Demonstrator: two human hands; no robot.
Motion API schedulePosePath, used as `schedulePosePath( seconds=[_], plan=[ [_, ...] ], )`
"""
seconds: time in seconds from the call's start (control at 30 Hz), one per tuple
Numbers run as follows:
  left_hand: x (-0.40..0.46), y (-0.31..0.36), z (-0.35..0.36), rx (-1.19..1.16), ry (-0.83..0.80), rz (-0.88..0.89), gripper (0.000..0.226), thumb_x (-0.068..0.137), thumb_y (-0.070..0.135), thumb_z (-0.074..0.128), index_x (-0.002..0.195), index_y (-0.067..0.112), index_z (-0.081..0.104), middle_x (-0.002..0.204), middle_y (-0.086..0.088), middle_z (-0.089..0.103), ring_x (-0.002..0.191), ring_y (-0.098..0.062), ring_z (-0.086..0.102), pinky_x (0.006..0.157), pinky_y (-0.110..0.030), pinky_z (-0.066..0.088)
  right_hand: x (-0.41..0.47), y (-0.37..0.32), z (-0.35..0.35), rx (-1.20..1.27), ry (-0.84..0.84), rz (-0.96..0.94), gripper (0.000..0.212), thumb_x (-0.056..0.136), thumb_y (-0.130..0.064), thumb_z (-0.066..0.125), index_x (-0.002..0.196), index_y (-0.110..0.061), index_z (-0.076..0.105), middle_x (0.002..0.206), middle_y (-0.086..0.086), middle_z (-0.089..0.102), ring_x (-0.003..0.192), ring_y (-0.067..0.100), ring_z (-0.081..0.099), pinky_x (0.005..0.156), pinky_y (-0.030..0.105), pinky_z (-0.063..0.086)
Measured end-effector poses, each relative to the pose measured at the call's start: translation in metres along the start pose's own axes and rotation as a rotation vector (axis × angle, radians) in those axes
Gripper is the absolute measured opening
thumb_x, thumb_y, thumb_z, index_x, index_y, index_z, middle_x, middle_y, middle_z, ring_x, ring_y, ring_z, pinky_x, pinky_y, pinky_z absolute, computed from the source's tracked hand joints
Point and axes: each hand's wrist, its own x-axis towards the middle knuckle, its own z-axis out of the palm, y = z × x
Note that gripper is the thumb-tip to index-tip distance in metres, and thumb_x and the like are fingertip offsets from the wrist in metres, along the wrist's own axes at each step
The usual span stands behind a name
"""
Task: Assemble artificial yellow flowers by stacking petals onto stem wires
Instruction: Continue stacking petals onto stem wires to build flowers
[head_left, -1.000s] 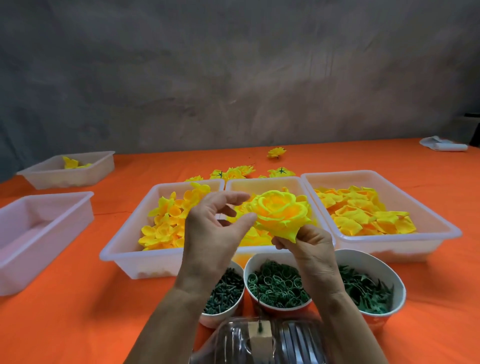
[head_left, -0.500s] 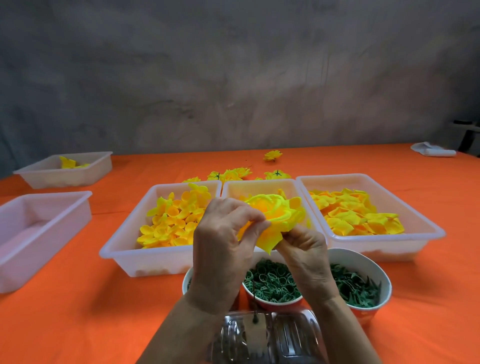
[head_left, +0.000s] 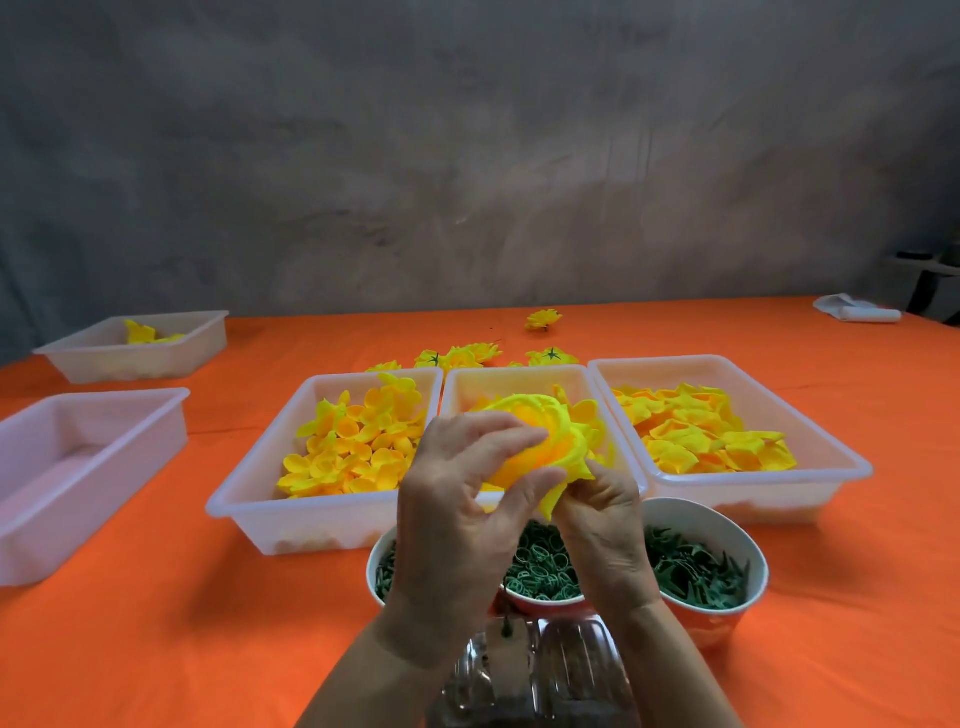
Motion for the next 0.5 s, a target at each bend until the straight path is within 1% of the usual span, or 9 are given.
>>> schedulePosePath(
  seconds=[0.07,0.13,0.2,0.23,0.27,0.33,0.4,0.47,0.5],
  plan=[
    [-0.001,-0.003,-0.005,-0.054,0.084,-0.072,0.02,0.079,0.03,0.068,0.098,0.025,0.069,0.097,0.008,0.065,0.093,-0.012,0.06,0.083,-0.026,0.048,-0.001,-0.001,0.0,0.027,0.029,0.085,0.014,0.074,0.0,0.072,0.069,-0.013,0.075,0.065,0.001,0.07,0.063,0.009,0.061,0.064,0.023,0.05],
    [0.0,-0.006,-0.009,-0.059,0.167,-0.187,0.011,0.083,0.031,0.066,0.094,0.03,0.067,0.093,0.009,0.066,0.082,-0.009,0.06,0.075,-0.022,0.048,-0.001,0.001,-0.002,0.041,0.063,0.163,0.017,0.072,-0.001,0.071,0.062,-0.014,0.074,0.059,0.003,0.067,0.058,0.011,0.06,0.064,0.022,0.052],
    [0.002,-0.009,-0.008,-0.12,0.211,-0.406,0.005,0.084,0.029,0.065,0.086,0.034,0.066,0.087,0.006,0.067,0.072,-0.004,0.056,0.068,-0.016,0.046,-0.002,0.0,-0.004,0.089,0.073,0.22,0.009,0.068,-0.009,0.071,0.061,-0.014,0.074,0.059,0.006,0.067,0.058,0.013,0.062,0.066,0.023,0.054],
    [0.003,-0.01,-0.007,-0.175,0.222,-0.534,0.006,0.086,0.027,0.065,0.083,0.032,0.066,0.084,0.005,0.067,0.071,-0.005,0.055,0.068,-0.018,0.046,-0.002,0.0,-0.004,0.117,0.073,0.242,0.004,0.065,-0.014,0.072,0.062,-0.014,0.074,0.06,0.006,0.067,0.058,0.013,0.062,0.066,0.023,0.055],
    [0.004,-0.012,-0.006,-0.235,0.223,-0.658,0.007,0.088,0.026,0.063,0.081,0.028,0.066,0.081,0.003,0.066,0.071,-0.009,0.054,0.07,-0.023,0.047,-0.002,0.0,-0.005,0.139,0.073,0.254,0.003,0.062,-0.017,0.072,0.063,-0.015,0.075,0.061,0.006,0.067,0.059,0.013,0.062,0.066,0.024,0.056],
    [0.006,-0.014,-0.005,-0.332,0.161,-0.889,0.017,0.091,0.03,0.057,0.081,0.018,0.064,0.077,0.001,0.065,0.066,-0.014,0.053,0.066,-0.031,0.047,-0.002,0.0,-0.006,0.161,0.077,0.262,0.007,0.059,-0.02,0.073,0.064,-0.016,0.075,0.062,0.005,0.068,0.059,0.014,0.063,0.067,0.025,0.056],
    [0.009,-0.013,-0.006,-0.467,0.015,-1.093,0.032,0.092,0.041,0.053,0.082,0.012,0.064,0.073,-0.002,0.067,0.057,-0.013,0.054,0.055,-0.028,0.047,-0.002,0.001,-0.008,0.163,0.08,0.257,0.007,0.059,-0.021,0.073,0.065,-0.018,0.075,0.063,0.005,0.068,0.06,0.015,0.063,0.067,0.027,0.056],
    [0.011,-0.009,-0.005,-0.626,-0.166,-1.225,0.041,0.085,0.048,0.056,0.08,0.009,0.065,0.068,-0.005,0.068,0.052,-0.013,0.055,0.049,-0.025,0.046,-0.002,0.001,-0.009,0.155,0.073,0.247,0.009,0.06,-0.02,0.073,0.069,-0.017,0.076,0.066,0.006,0.068,0.064,0.017,0.063,0.07,0.031,0.056],
    [0.011,-0.007,-0.004,-0.681,-0.238,-1.239,0.041,0.08,0.049,0.059,0.08,0.009,0.066,0.067,-0.005,0.068,0.05,-0.013,0.056,0.047,-0.023,0.046,-0.002,0.002,-0.009,0.149,0.064,0.242,0.012,0.062,-0.019,0.073,0.073,-0.016,0.076,0.071,0.01,0.068,0.069,0.022,0.062,0.074,0.037,0.055]
  ],
)
